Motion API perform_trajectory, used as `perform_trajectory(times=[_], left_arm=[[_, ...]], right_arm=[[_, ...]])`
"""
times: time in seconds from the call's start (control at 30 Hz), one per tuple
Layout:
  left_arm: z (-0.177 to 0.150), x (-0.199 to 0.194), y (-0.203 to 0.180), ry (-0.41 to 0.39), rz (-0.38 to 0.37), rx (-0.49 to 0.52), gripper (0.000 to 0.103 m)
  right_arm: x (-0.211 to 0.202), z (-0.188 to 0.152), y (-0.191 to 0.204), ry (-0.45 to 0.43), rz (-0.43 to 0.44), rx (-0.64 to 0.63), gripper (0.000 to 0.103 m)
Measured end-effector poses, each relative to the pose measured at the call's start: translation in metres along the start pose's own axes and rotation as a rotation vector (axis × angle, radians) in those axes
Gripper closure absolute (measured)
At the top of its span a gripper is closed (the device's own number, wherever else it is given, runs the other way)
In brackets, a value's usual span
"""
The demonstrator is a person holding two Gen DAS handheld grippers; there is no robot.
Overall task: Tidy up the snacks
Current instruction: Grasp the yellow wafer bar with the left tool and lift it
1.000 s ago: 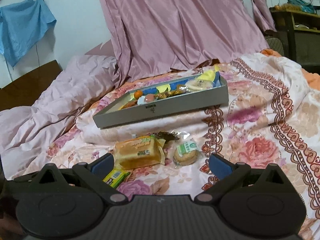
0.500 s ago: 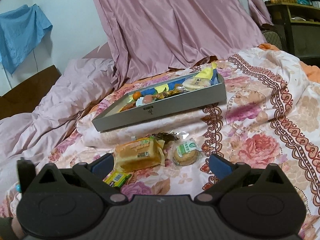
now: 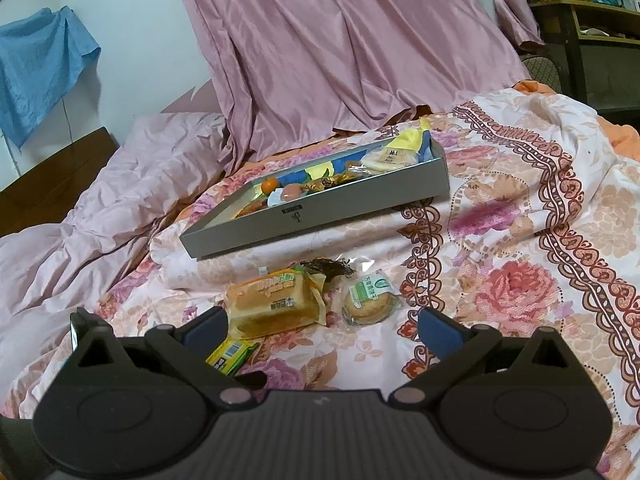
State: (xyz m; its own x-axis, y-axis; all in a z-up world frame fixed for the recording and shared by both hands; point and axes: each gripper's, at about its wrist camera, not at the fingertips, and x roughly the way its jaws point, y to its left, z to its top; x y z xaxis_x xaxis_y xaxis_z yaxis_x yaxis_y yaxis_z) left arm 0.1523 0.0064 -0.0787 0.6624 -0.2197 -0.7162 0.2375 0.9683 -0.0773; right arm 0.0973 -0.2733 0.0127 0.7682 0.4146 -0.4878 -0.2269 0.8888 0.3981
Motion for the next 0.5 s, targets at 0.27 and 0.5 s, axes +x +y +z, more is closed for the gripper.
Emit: perform_trajectory(times=[0.27, 0.5], left_arm=[[-0.003, -0.006, -0.005, 0.006, 0.026, 0.09, 0.023], [-0.005, -0.015, -0.011, -0.001, 0.005, 0.121, 0.053]], right_arm=[[0.001, 0.0, -0.001, 0.005, 0.006, 0.013, 0.0], [0.002, 0.0, -0.003, 0.004, -0.004, 0.016, 0.0]])
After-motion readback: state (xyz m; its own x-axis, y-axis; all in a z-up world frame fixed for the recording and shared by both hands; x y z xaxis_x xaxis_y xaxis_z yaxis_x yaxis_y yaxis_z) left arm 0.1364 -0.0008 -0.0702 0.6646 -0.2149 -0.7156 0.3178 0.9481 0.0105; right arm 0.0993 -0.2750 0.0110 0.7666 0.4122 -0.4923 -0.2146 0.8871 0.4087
